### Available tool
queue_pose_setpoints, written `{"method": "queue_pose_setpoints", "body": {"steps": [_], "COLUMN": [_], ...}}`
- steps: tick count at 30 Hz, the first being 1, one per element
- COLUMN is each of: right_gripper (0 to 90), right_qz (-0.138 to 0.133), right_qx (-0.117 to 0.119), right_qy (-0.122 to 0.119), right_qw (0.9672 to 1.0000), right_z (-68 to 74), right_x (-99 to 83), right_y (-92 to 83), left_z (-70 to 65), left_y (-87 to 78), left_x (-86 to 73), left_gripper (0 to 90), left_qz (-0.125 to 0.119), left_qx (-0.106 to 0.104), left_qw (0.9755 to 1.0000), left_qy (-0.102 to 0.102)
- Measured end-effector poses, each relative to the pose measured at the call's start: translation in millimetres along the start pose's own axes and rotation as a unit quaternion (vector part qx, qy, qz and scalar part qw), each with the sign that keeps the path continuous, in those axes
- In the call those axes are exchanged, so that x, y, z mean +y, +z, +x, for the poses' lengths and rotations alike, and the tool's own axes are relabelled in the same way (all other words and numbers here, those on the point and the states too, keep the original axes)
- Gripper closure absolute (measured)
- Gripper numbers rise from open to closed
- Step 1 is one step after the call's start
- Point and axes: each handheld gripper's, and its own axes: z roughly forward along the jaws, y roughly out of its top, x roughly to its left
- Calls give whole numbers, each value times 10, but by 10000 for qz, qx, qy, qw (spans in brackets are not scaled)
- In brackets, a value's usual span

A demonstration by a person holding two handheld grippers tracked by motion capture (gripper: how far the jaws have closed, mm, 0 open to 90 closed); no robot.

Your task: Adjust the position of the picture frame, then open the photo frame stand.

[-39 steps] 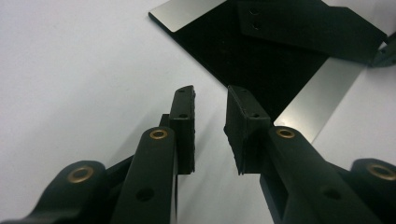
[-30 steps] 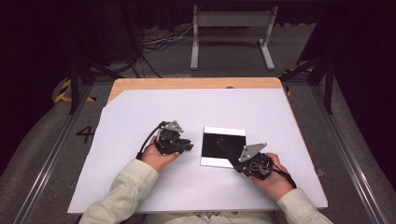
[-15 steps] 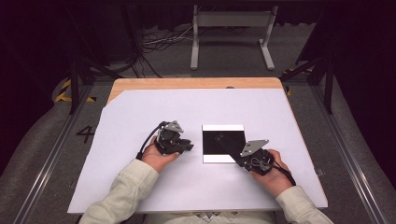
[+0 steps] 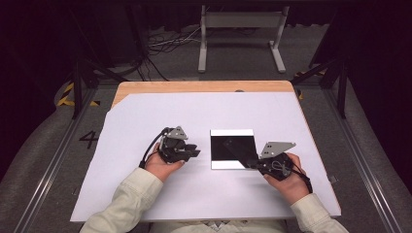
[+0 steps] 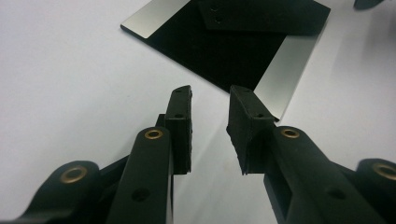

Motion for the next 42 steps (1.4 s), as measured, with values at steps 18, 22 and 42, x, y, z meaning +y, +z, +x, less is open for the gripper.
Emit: {"method": "queue_pose_setpoints", "body": {"steps": [18,22,42], "right_gripper": [651,594,621], "right_qz": [-1159,-1310,-371], "right_qx": [-80,-94,-175], "right_qy": [605,791,1022], "right_qw": [9914,9882,9939], "right_z": [-119,-145,-208], "right_x": [-31,-44,-116], "right_y": [-223,-238,-134], "left_z": [-101,-118,-97], "left_y": [-396,-432,-476], "left_x": [-158,-174,-219], "left_gripper": [645,642,624], "left_qz": [-1246,-1393,-1689], "left_qx": [346,396,589], "left_qw": [9916,9894,9839], "left_qy": [88,137,-38]}}
